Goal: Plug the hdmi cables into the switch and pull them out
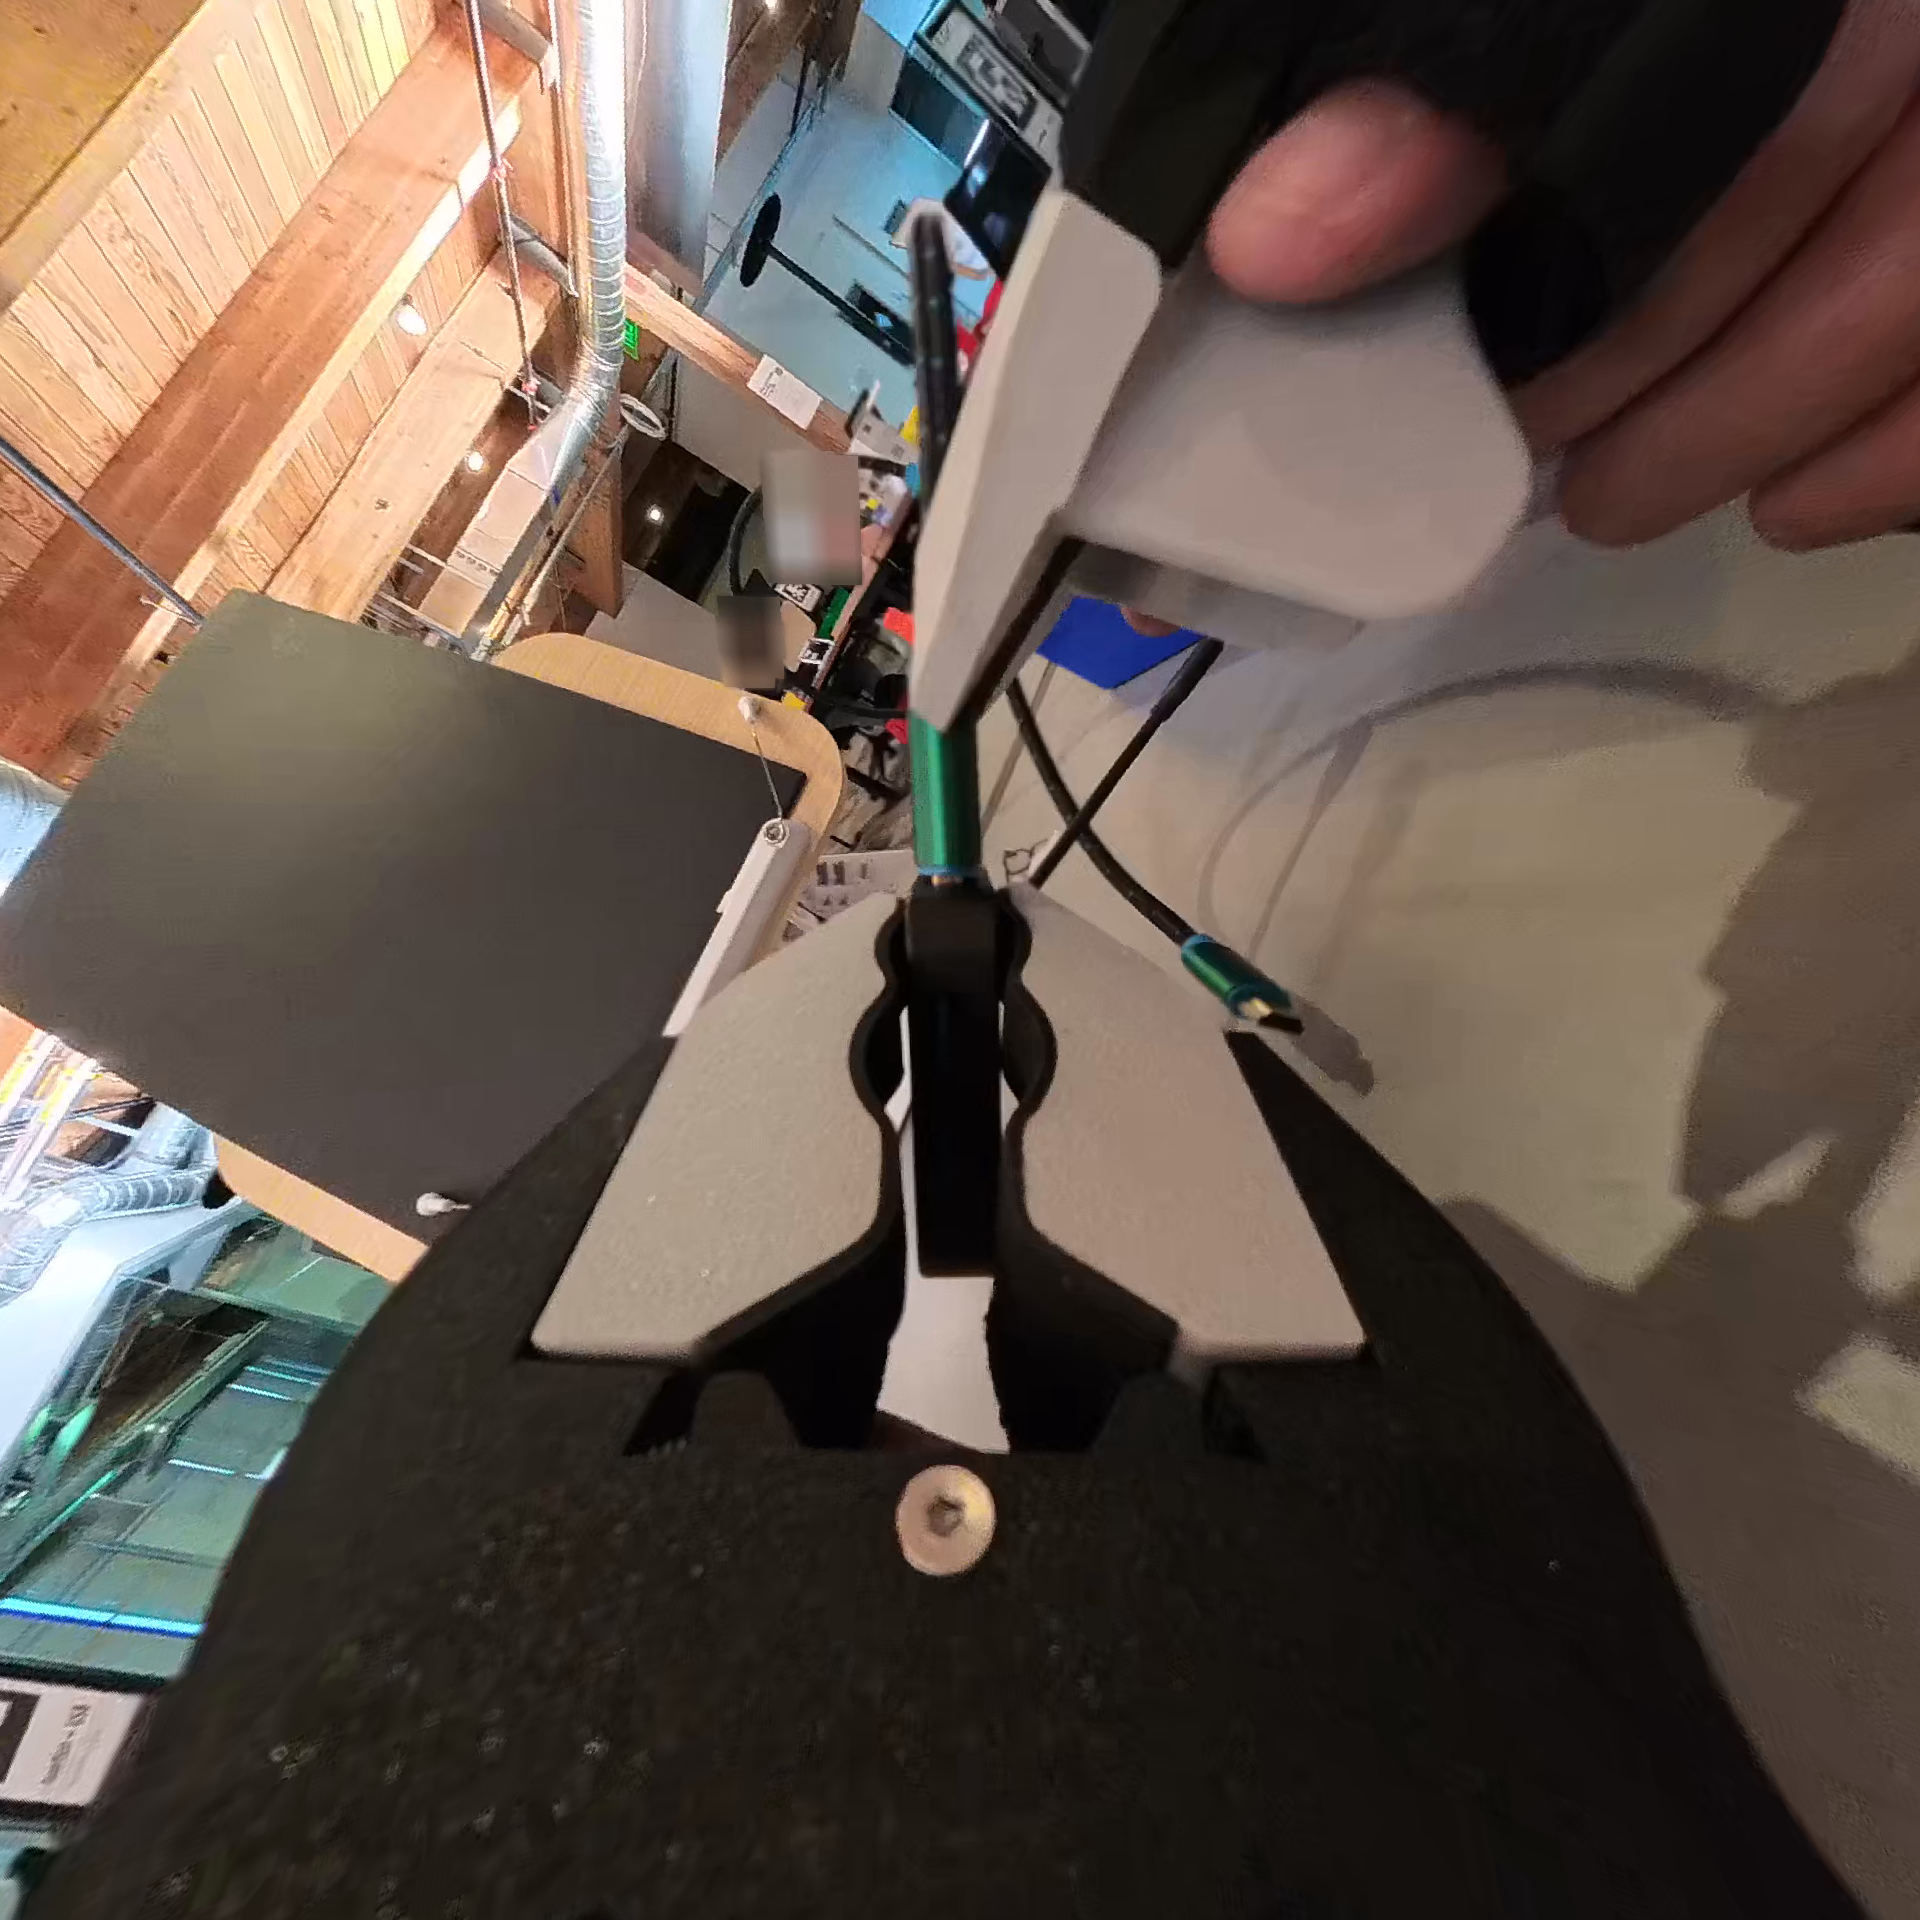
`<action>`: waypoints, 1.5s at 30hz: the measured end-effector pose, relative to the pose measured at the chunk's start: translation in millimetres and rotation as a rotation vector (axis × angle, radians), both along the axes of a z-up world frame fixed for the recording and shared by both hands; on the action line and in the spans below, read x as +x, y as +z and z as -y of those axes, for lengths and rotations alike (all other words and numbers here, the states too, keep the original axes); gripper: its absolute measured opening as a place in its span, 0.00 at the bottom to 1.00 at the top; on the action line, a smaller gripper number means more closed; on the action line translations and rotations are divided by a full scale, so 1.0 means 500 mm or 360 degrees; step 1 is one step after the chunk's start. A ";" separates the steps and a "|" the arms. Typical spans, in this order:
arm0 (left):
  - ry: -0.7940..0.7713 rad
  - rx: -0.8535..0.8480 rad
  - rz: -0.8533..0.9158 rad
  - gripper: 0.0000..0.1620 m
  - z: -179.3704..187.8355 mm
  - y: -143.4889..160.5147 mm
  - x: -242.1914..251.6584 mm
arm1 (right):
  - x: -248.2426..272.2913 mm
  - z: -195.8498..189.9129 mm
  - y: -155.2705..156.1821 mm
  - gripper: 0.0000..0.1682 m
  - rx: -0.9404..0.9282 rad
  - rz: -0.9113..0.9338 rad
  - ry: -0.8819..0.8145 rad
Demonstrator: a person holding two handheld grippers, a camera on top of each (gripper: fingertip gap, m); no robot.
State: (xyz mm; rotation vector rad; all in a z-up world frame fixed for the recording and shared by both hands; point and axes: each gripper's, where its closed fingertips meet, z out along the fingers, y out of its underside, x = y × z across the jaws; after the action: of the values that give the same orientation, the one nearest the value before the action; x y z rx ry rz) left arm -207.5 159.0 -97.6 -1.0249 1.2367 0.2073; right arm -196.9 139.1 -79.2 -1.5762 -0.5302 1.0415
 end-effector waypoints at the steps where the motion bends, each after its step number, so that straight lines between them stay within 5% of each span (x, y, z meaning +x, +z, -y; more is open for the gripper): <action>1: 0.0018 0.0022 -0.0002 0.08 0.001 0.002 0.000 | -0.001 -0.001 0.003 0.10 -0.0023 -0.0048 -0.0002; 12: 0.0050 -0.0004 -0.0004 0.08 -0.006 -0.001 -0.005 | -0.006 -0.006 -0.001 0.10 -0.0106 -0.0074 -0.0026; 15: -0.0035 -0.0311 0.0237 0.08 -0.013 0.009 -0.011 | -0.004 -0.007 0.002 0.08 -0.0084 -0.0037 -0.0015; 17: -0.0100 -0.0598 0.0492 0.08 -0.028 0.031 -0.028 | 0.000 -0.007 -0.006 0.16 -0.0039 0.0023 -0.0036; 22: -0.0698 -0.1325 0.1211 0.09 -0.006 0.104 -0.047 | -0.025 -0.011 -0.046 0.21 -0.0175 -0.0029 0.0043; 26: -0.1027 -0.1732 0.1509 0.08 0.017 0.127 -0.047 | -0.080 -0.013 -0.034 0.26 -0.0136 -0.0078 0.0151; 32: -0.1207 -0.1985 0.1623 0.09 0.026 0.115 -0.040 | -0.110 0.009 0.007 0.10 -0.0147 -0.0272 0.0415; 37: -0.1228 -0.1966 0.1616 0.14 0.024 0.113 -0.045 | -0.075 0.010 0.022 0.07 -0.0033 -0.0096 0.0327; 45: -0.0989 -0.1786 0.1356 0.09 0.017 0.062 -0.025 | 0.152 -0.057 0.165 0.08 0.0211 0.0456 -0.0033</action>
State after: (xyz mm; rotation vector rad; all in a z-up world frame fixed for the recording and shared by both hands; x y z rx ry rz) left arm -219.8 150.4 -66.3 -1.3512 0.7420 -1.4116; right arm -121.0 167.6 3.2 -1.6175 -0.7602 0.7520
